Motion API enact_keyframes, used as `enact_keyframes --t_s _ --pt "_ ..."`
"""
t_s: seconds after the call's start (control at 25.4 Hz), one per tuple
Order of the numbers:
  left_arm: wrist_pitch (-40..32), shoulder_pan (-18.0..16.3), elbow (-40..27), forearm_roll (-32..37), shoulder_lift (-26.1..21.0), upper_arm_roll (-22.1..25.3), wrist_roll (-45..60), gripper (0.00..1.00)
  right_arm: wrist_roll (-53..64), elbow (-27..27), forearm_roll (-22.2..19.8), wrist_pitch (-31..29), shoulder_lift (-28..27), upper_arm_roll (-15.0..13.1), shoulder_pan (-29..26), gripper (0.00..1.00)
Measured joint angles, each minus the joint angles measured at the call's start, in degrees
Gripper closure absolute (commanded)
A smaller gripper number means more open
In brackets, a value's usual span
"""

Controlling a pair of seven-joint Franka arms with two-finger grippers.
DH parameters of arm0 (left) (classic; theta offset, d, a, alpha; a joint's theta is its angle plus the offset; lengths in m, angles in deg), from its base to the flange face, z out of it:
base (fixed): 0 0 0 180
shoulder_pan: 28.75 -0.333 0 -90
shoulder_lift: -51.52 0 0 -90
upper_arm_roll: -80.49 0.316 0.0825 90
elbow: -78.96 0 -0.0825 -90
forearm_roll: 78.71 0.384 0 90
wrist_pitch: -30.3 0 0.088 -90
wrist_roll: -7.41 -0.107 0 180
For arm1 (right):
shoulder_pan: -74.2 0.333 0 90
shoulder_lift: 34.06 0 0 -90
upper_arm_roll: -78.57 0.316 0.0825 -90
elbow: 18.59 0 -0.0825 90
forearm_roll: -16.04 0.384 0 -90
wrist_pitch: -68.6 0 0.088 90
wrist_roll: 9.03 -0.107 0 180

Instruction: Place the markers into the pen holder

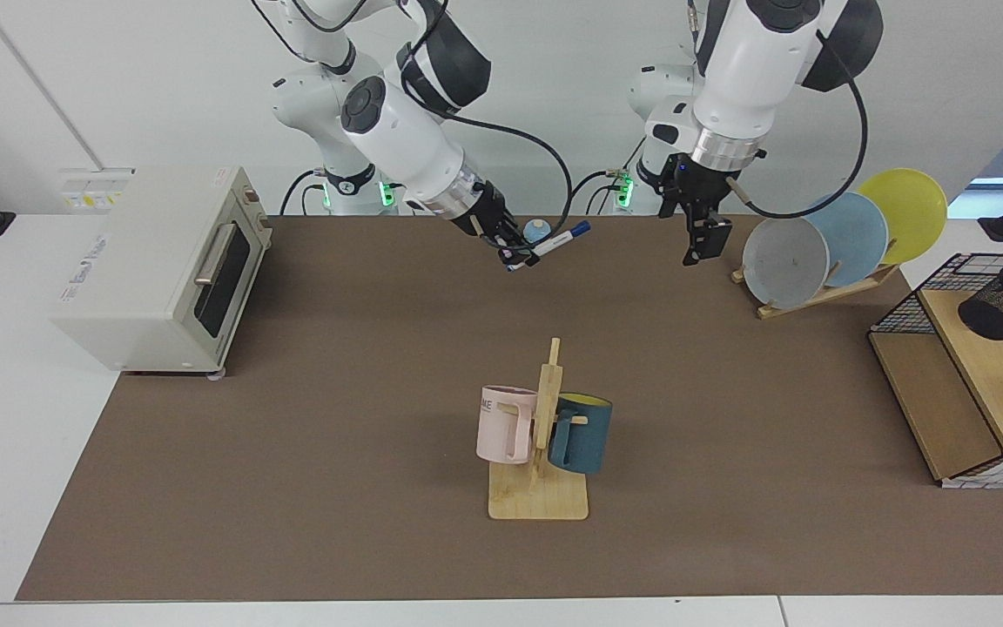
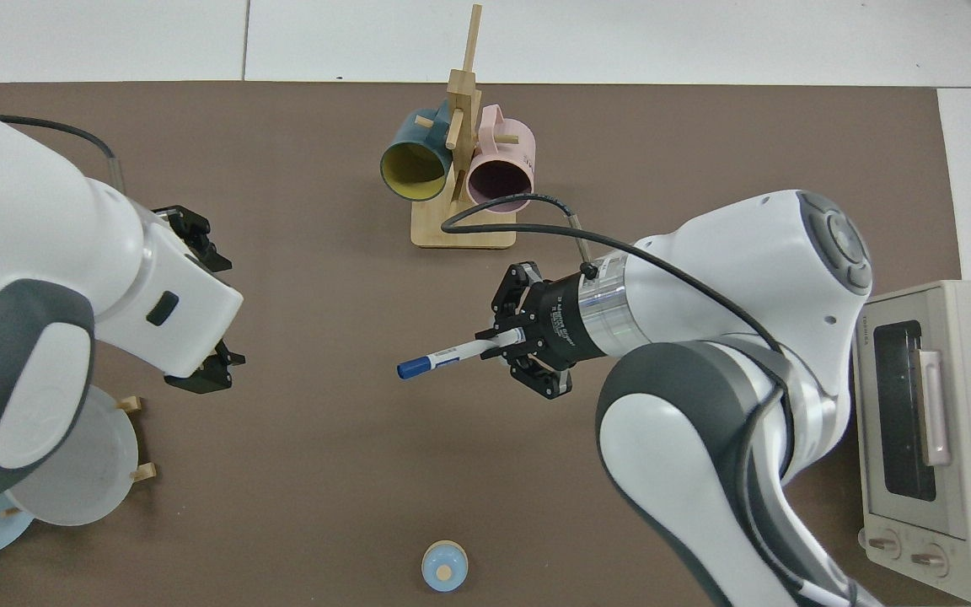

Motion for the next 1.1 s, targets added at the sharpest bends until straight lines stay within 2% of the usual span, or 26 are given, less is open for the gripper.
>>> enact_keyframes --t_s 0.2,0.39,0.67,0.79,0.87,0.91,1.03,1.1 --pt "0.00 0.03 -1.68 0.00 0.47 -2.44 4.52 0.00 -5.61 -0.03 0.35 -1.85 0.00 -0.01 1.46 1.00" --pt "0.05 0.04 -2.53 -0.22 0.95 -5.07 8.35 0.02 -9.46 -0.04 3.41 -1.87 0.00 -0.22 1.52 1.00" --pt "0.55 0.93 -2.83 -1.77 1.15 -6.27 10.46 0.04 -12.30 -0.04 3.45 -1.87 0.00 -0.27 1.68 1.00" --pt "2.19 1.64 -2.90 -1.81 1.18 -6.43 10.61 0.09 -12.38 -0.04 3.45 -1.87 0.00 -0.26 1.72 1.00" --pt "3.15 2.05 -2.93 -1.81 1.19 -6.46 10.60 0.18 -12.39 -0.04 3.45 -1.87 0.00 -0.26 1.72 1.00" --pt "3.39 2.26 -2.94 -1.82 1.20 -6.49 10.60 0.26 -12.39 -0.04 3.45 -1.87 0.00 -0.26 1.72 1.00" --pt "3.80 2.78 -2.97 -1.83 1.23 -6.60 10.56 0.58 -12.39 -0.04 3.45 -1.87 0.00 -0.26 1.72 1.00" --pt "4.09 3.09 -2.99 -1.83 1.25 -6.65 10.56 0.74 -12.39 -0.03 3.45 -1.87 0.00 -0.26 1.72 1.00"
